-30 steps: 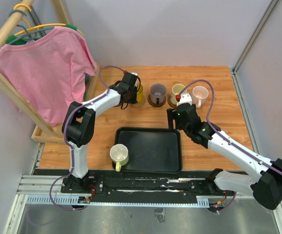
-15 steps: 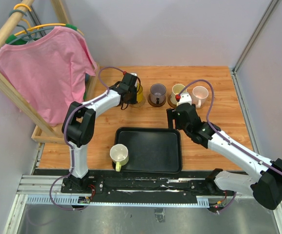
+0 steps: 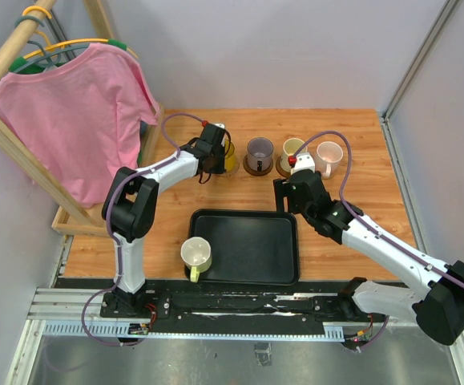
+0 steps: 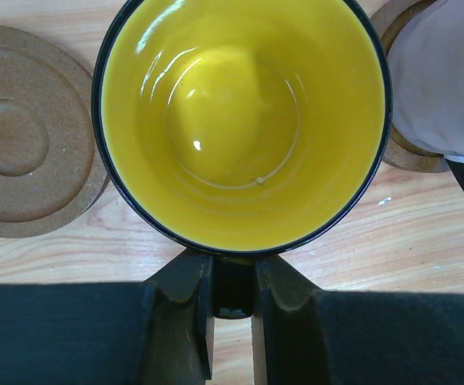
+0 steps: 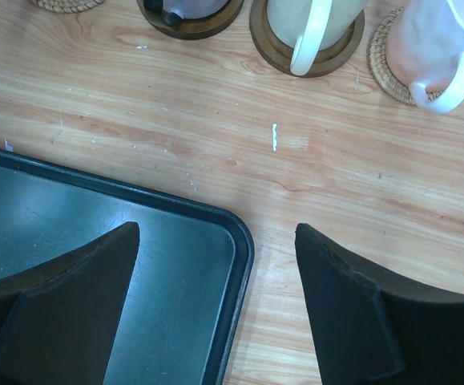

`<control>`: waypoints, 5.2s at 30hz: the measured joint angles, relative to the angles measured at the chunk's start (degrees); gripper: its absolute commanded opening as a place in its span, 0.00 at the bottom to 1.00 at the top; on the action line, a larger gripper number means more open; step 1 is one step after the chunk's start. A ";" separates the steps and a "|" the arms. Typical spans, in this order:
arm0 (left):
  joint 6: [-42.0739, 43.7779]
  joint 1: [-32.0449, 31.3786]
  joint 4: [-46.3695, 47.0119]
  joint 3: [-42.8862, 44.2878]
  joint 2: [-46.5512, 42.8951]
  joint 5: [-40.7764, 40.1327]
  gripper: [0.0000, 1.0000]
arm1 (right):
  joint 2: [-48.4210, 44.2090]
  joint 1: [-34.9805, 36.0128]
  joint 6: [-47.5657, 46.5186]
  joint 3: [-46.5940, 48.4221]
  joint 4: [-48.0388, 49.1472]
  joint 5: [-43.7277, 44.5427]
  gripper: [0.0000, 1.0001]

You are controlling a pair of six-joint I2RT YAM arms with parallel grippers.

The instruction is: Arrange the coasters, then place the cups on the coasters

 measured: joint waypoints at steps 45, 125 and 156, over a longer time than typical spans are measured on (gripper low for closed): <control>1.38 0.00 2.10 -0.24 0.52 1.09 0.65 | 1.51 0.00 0.04 0.00 0.44 -1.75 0.80; -15.02 -13.40 -10.34 -50.14 -63.76 4.42 0.33 | 4.50 -0.02 1.81 -1.07 3.02 -6.93 0.79; 4.17 -13.40 8.59 -42.73 -53.09 -3.32 0.88 | 4.50 -0.02 2.16 -1.07 2.99 -6.88 0.79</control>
